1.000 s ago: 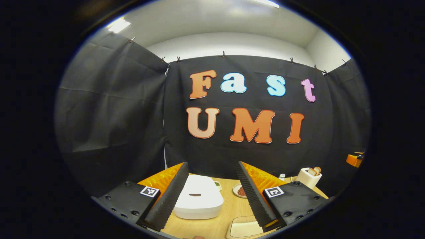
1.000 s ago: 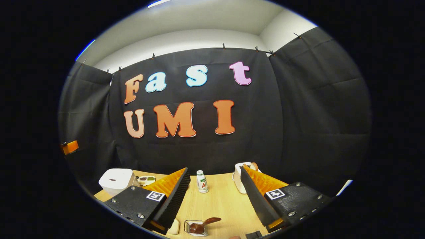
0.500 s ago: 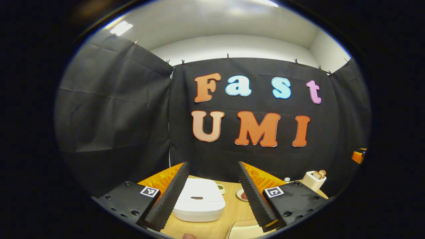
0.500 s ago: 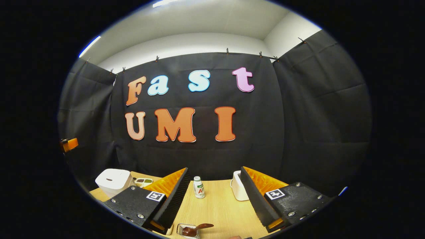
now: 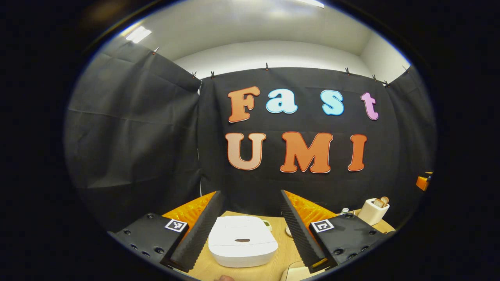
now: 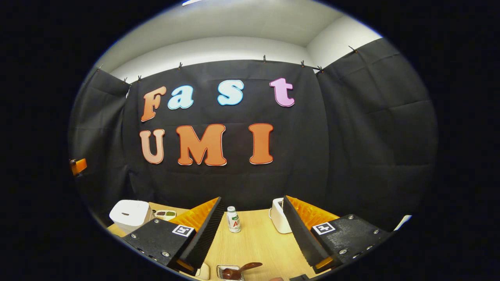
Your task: Close the left gripper, press the button to open the rice cooker; take a wooden spoon from the chopstick holder with the right hand, scoop a spoonful of rice and pour it into the rice cooker, then put the wooden spoon back into the chopstick holder.
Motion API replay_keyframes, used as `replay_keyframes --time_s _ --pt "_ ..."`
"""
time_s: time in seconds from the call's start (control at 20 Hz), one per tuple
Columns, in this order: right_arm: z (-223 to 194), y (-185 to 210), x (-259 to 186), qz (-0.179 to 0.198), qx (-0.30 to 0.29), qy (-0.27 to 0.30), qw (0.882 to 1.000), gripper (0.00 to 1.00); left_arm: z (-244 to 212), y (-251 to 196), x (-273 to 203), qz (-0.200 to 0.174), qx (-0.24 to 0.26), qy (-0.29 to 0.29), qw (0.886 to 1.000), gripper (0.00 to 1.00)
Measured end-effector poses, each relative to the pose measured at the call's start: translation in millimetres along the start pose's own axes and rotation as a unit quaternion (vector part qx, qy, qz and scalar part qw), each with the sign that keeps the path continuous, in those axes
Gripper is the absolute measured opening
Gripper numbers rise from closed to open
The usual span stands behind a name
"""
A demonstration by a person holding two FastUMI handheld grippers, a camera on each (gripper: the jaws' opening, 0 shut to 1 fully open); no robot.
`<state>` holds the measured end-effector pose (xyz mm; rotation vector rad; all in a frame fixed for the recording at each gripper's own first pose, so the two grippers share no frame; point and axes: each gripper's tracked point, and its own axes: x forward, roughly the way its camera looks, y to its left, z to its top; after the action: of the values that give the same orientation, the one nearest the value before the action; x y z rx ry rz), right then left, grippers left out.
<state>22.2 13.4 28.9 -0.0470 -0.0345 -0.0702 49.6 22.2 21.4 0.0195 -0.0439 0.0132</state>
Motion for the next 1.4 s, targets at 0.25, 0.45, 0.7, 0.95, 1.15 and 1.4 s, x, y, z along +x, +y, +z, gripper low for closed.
replay_keyframes --time_s 0.25,0.45,0.7,0.95,1.15,1.4 --pt "-8 13 -4 -0.016 -0.009 0.005 1.000 0.95 -13 16 15 -0.012 -0.013 0.012 1.000 1.00" --pt "-8 20 -1 -0.018 -0.015 0.007 1.000 0.95 -23 13 20 -0.024 -0.008 0.025 0.999 0.98" --pt "-2 24 -1 -0.009 -0.018 0.004 1.000 0.95 -19 6 13 -0.036 0.007 0.021 0.999 0.38" --pt "-3 29 2 0.002 -0.030 0.002 1.000 0.95 -19 6 19 -0.029 -0.004 0.027 0.999 0.05" --pt "-6 33 6 0.008 -0.027 0.007 1.000 0.94 -32 -1 27 -0.047 0.001 0.048 0.998 0.04" --pt "-14 30 10 0.010 -0.024 0.012 1.000 0.95 -58 -9 57 -0.074 0.011 0.084 0.994 0.05"
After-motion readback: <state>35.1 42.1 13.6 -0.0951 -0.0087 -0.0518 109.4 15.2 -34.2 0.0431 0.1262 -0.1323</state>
